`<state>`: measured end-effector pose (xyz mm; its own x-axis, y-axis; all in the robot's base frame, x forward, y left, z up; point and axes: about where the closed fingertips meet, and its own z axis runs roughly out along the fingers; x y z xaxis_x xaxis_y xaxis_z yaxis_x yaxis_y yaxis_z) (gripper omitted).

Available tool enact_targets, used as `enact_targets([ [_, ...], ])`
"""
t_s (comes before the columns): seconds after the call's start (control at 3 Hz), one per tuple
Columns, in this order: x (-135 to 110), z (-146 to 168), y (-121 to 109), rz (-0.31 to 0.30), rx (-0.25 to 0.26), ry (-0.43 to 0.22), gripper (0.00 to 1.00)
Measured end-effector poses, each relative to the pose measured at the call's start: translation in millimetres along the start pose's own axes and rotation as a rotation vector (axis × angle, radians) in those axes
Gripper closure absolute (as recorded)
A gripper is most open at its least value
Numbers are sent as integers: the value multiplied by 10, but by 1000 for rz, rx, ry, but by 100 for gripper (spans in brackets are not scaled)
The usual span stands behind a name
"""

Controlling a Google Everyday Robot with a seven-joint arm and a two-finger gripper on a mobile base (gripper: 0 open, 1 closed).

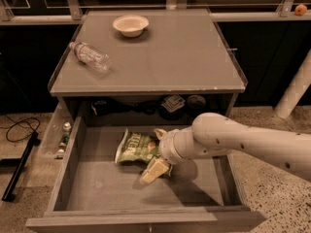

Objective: Pick green jalapeno chip bag from top drawer and place on counter

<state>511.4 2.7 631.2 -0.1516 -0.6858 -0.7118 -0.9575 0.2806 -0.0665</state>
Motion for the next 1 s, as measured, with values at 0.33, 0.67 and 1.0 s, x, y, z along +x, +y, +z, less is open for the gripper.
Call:
enact_targets([
  [0.33,79,66,-92,8,66,1,0],
  [0.67,220,71,-120,24,97,1,0],
  [1.0,219,70,-121,24,98,1,19],
])
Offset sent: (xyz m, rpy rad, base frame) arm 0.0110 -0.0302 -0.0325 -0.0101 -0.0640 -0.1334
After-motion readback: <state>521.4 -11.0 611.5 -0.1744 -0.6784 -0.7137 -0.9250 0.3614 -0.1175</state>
